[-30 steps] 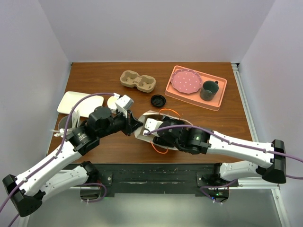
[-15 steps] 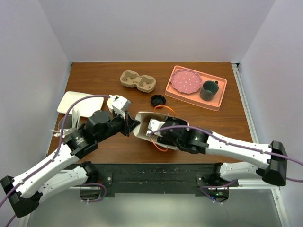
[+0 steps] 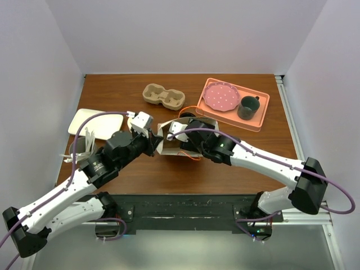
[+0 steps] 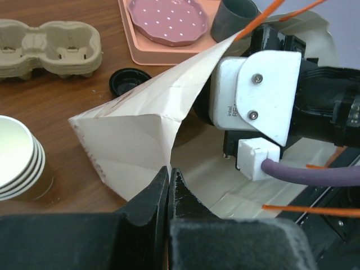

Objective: Pack the takeout coffee

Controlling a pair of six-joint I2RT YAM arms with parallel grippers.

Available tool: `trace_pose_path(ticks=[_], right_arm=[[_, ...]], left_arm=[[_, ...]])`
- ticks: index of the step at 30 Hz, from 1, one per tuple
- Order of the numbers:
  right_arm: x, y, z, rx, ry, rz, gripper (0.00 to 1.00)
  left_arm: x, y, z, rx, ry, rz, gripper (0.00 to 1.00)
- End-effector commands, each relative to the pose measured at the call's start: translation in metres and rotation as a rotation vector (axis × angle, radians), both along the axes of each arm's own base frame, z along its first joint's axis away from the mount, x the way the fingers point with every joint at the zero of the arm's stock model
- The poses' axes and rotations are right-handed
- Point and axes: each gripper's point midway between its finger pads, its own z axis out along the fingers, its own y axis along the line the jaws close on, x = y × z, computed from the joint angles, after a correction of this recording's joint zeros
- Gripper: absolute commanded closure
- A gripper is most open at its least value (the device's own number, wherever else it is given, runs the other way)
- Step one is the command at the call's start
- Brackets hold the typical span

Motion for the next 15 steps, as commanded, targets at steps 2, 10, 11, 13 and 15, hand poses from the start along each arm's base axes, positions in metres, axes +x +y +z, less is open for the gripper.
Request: trace_pose_path(ticks=[2,10,11,13,15], right_arm=[[-0.002,-0.002,0.007,0.023,-0.015,0.055,0.8],[-0.017,-0.002,-0.016,0.005,0.075,0.11,0.78],[-0.018,-0.005,-0.021,-0.011,0.081,0.113,0.78],[-0.022,-0.008,-0.023,-0.025,0.086,0.138,0.78],[-0.023,-0.011,-0.025,-0.048,0.083,0.155,0.79]], left_arm=[[-0.01,-0.003,-0.001,-0.069,0.01,-0.032,1.0],[-0.019,-0.004,-0.02,-0.068,0.02,-0.076,1.0],[-0.02,-0.004,-0.02,-0.068,0.022,-0.08,1.0],[-0.024,-0.006,-0.025,-0.066,0.034,-0.1,0.94],[-0.027,-0.007,-0.024,-0.076,0.033,-0.114,0.88]])
